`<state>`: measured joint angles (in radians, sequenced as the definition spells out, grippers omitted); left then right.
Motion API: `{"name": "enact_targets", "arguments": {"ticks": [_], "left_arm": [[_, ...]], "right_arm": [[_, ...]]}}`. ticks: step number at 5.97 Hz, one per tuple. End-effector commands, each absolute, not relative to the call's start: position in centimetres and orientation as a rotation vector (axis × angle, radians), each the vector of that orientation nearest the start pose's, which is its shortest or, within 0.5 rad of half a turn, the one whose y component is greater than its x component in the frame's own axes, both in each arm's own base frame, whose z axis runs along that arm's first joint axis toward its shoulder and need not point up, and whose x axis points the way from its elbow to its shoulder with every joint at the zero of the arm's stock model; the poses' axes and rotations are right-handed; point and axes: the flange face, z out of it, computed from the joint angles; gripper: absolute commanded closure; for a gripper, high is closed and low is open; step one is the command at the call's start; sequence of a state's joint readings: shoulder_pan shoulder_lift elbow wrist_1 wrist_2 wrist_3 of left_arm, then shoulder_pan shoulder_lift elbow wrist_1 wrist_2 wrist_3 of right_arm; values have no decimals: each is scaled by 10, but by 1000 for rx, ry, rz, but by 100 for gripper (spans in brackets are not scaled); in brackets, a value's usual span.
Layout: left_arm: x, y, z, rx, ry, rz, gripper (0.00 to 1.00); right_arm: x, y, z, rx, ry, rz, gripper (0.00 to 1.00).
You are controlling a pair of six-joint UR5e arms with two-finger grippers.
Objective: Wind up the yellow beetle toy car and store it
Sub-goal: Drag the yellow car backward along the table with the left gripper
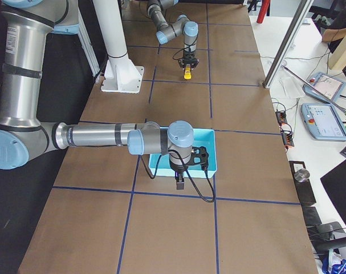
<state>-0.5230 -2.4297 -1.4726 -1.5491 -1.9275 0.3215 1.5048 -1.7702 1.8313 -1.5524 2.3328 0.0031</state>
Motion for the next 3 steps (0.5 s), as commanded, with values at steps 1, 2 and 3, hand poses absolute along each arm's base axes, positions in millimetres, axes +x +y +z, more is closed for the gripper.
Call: {"name": "enact_targets", "arguments": {"ticks": [1, 2, 3], "left_arm": [[594, -452, 182, 743, 681, 1412, 99], [593, -452, 189, 793, 697, 1410, 99], [591, -452, 197, 813, 701, 1410, 99]], "right_arm": [[37, -416, 620, 48, -763, -90, 0], [37, -416, 620, 48, -763, -90, 0], [37, -416, 620, 48, -763, -90, 0]]}}
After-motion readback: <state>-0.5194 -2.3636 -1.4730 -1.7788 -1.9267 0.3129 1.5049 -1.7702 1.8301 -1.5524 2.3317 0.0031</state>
